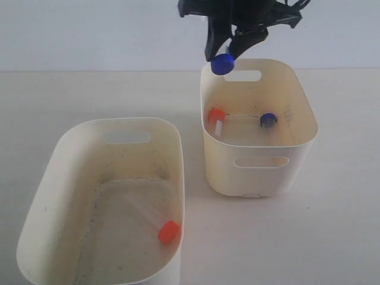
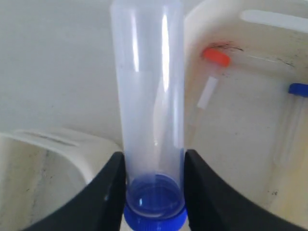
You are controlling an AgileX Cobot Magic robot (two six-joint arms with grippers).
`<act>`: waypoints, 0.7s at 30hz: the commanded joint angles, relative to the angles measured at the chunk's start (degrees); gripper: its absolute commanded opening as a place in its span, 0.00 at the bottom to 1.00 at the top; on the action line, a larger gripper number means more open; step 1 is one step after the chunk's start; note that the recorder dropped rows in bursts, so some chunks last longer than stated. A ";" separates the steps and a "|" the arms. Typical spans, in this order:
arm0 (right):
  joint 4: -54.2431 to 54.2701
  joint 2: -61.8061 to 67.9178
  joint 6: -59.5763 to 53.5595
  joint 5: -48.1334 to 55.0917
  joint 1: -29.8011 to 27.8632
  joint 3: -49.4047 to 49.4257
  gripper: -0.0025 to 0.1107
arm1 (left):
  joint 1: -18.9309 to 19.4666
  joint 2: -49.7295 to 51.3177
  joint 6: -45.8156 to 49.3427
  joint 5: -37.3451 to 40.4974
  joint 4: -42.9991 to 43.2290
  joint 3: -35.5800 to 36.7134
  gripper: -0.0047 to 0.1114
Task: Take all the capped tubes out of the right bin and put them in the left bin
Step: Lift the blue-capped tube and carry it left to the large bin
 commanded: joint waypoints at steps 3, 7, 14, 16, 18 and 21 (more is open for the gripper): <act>0.29 -3.42 -3.57 -0.12 8.26 -0.25 0.02 | -0.30 0.03 -0.54 -0.30 -0.16 -0.21 0.08; 0.05 -3.54 -4.19 -0.12 13.78 -0.25 0.02 | -0.30 0.03 -0.54 -0.30 -0.16 -0.21 0.08; -4.08 -2.52 -4.69 -0.12 19.77 -0.25 0.02 | -0.30 0.03 -0.54 -0.30 -0.16 -0.21 0.08; -3.52 -2.42 -4.69 -0.12 19.77 0.44 0.02 | -0.30 0.03 -0.54 -0.30 -0.16 -0.21 0.08; -3.13 -2.42 -4.69 -0.12 19.77 3.23 0.02 | -0.30 0.03 -0.54 -0.30 -0.16 -0.21 0.08; -2.82 -2.42 -4.69 -0.12 19.77 8.68 0.02 | -0.30 0.03 -0.54 -0.30 -0.16 -0.21 0.08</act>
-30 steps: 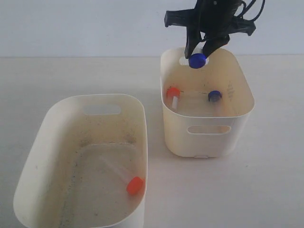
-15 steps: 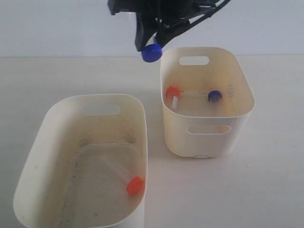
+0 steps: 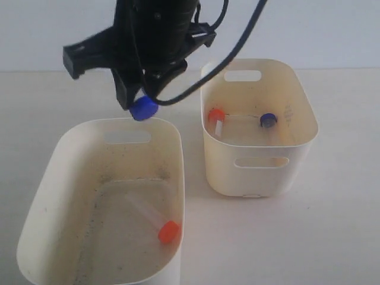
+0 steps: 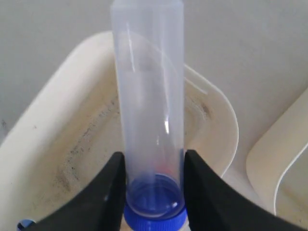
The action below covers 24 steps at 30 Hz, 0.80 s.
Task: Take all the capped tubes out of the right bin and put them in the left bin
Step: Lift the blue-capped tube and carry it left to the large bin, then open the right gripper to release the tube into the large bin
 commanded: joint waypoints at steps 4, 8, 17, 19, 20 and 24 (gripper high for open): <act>4.46 -0.03 -1.06 0.10 0.02 11.71 0.02 | -0.30 0.03 -0.54 -0.30 -0.16 -0.21 0.08; 12.15 -0.03 -6.24 -1.28 0.11 14.80 0.02 | -0.30 0.03 -0.54 -0.30 -0.16 -0.21 0.08; 13.28 -0.03 -6.57 -5.74 0.11 15.20 0.10 | -0.30 0.03 -0.54 -0.30 -0.16 -0.21 0.08; 13.34 -0.03 -6.79 -6.16 0.11 15.20 0.22 | -0.30 0.03 -0.54 -0.30 -0.16 -0.21 0.08; 13.34 -0.03 -6.79 -6.33 0.11 15.20 0.30 | -0.30 0.03 -0.54 -0.30 -0.16 -0.21 0.08; 13.34 -0.03 -6.79 -6.09 0.11 15.20 0.47 | -0.30 0.03 -0.54 -0.30 -0.16 -0.21 0.08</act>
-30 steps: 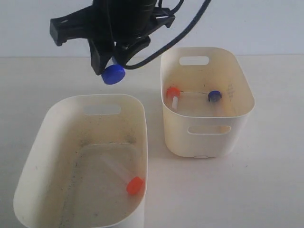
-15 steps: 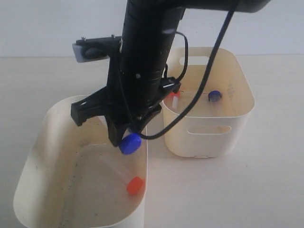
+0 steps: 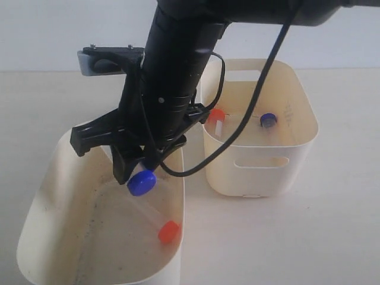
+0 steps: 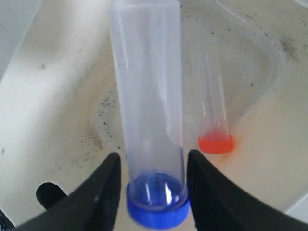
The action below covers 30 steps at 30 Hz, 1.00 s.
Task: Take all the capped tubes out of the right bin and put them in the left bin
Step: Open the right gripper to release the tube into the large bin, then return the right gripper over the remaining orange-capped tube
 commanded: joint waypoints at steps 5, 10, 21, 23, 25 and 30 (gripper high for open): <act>0.31 -0.30 -0.44 -0.23 0.09 0.37 0.15 | -0.30 0.03 -0.54 -0.30 -0.16 -0.21 0.08; -3.34 -0.41 0.00 0.36 -0.13 -1.16 0.02 | -0.30 0.03 -0.54 -0.30 -0.16 -0.21 0.08; -24.67 -3.46 16.84 3.36 -6.44 -9.83 0.02 | -0.30 0.03 -0.54 -0.30 -0.16 -0.21 0.08; -25.16 -3.35 18.82 3.63 -9.56 -10.49 0.02 | -0.30 0.03 -0.54 -0.30 -0.16 -0.21 0.08; -24.23 -3.15 20.72 3.36 -13.24 -10.60 0.02 | -0.30 0.03 -0.54 -0.30 -0.16 -0.21 0.08; -16.01 -1.39 21.11 2.82 -21.53 -10.60 0.02 | -0.30 0.03 -0.54 -0.30 -0.16 -0.21 0.08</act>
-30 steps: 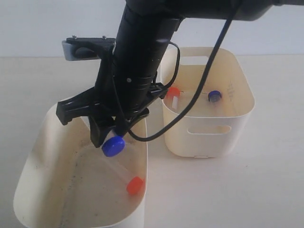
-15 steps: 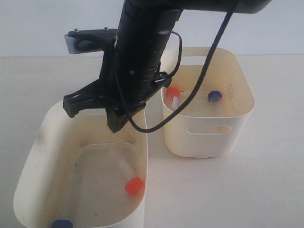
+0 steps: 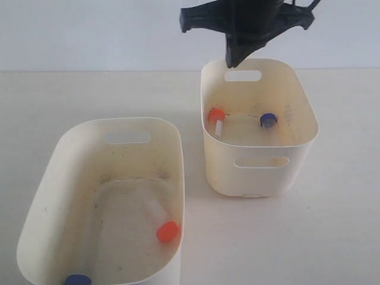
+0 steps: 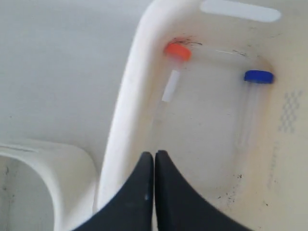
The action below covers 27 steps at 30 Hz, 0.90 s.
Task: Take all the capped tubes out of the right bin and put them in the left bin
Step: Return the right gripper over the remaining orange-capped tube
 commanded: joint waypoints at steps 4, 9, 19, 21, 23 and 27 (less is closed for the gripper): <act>7.37 4.86 0.73 0.70 -8.23 -0.36 0.02 | -0.30 0.03 -0.54 -0.30 -0.16 -0.21 0.08; 7.30 10.55 0.73 2.81 -8.37 -0.36 0.02 | -0.30 0.03 -0.54 -0.30 -0.16 -0.21 0.08; 7.59 18.01 0.73 3.09 -8.37 -0.36 0.02 | -0.30 0.03 -0.54 -0.30 -0.16 -0.21 0.08; 7.53 18.68 0.59 3.09 -8.37 -0.36 0.02 | -0.30 0.03 -0.54 -0.30 -0.16 -0.21 0.08; 7.53 19.33 0.59 3.09 -8.37 -0.36 0.02 | -0.30 0.03 -0.54 -0.30 -0.16 -0.21 0.08; 7.40 20.10 0.51 3.09 -8.37 -0.36 0.02 | -0.30 0.03 -0.54 -0.30 -0.16 -0.21 0.08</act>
